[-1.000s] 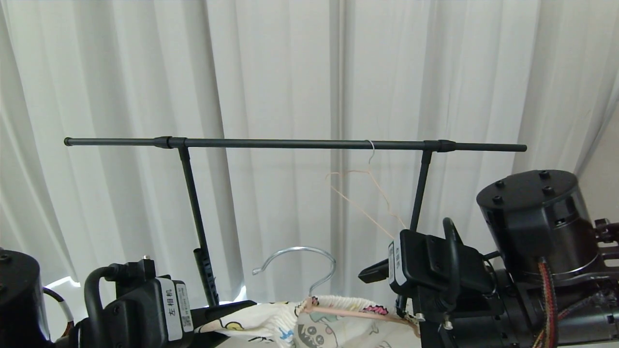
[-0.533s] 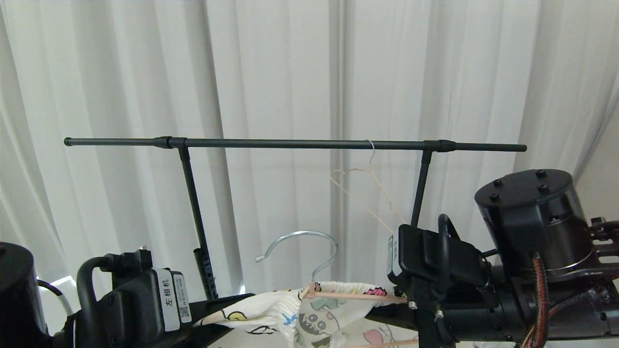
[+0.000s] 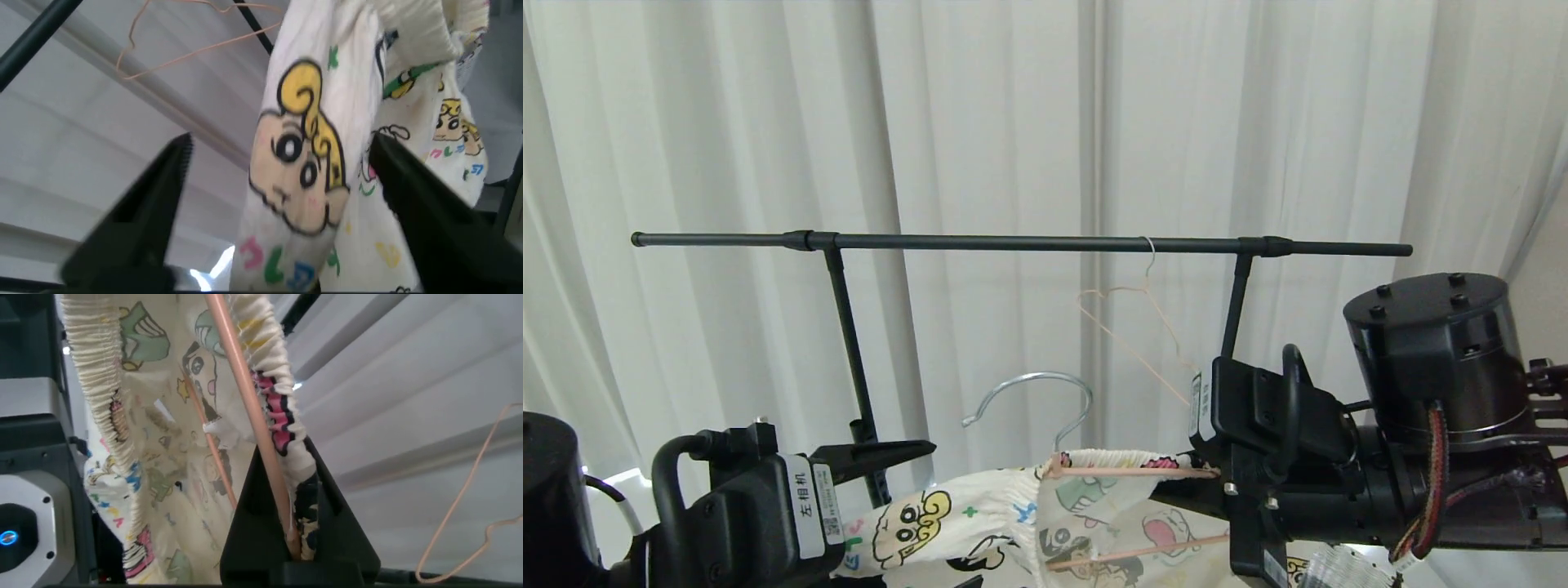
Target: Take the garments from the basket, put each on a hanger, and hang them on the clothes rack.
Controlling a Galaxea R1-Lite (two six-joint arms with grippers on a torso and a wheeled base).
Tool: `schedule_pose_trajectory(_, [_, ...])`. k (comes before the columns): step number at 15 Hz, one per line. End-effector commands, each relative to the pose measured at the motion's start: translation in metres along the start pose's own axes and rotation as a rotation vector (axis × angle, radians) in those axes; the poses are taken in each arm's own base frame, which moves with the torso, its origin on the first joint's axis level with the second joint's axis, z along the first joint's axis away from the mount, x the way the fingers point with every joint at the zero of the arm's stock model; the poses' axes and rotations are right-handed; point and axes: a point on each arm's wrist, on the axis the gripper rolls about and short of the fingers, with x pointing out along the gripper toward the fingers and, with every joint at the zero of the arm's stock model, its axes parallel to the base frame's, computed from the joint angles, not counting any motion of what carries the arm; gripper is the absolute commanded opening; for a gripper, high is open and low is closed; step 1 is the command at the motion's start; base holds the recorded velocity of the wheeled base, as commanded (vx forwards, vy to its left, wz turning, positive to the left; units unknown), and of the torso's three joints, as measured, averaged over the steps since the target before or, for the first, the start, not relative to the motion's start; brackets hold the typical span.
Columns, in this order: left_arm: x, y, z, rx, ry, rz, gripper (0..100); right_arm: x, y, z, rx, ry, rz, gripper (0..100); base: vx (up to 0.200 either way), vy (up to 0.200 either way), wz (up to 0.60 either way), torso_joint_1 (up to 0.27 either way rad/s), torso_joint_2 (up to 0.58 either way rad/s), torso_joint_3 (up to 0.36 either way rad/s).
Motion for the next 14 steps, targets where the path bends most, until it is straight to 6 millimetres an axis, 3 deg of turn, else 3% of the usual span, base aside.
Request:
schedule_pose_trajectory(1, [-0.005, 0.001, -0.004, -0.008, 0.008, 0.021, 100, -0.007, -0.004, -0.003, 0.007, -0.002, -0.025, 0, 0.000, 0.000, 0.00, 0.000, 0.00, 0.000])
schedule_pose_trajectory(4, [-0.025, -0.004, -0.024, -0.034, 0.033, 0.088, 100, -0.023, -0.011, -0.014, 0.033, 0.007, -0.079, 0, 0.000, 0.000, 0.00, 0.000, 0.00, 0.000])
schedule_pose_trajectory(8, [-0.046, -0.010, -0.065, -0.126, 0.163, 0.235, 100, -0.039, -0.012, -0.019, 0.044, -0.002, -0.109, 0, 0.000, 0.000, 0.00, 0.000, 0.00, 0.000])
schedule_pose_trajectory(14, [-0.036, -0.004, -0.073, -0.221, 0.224, 0.223, 100, -0.051, -0.009, -0.012, 0.025, -0.051, -0.123, 0, 0.000, 0.000, 0.00, 0.000, 0.00, 0.000])
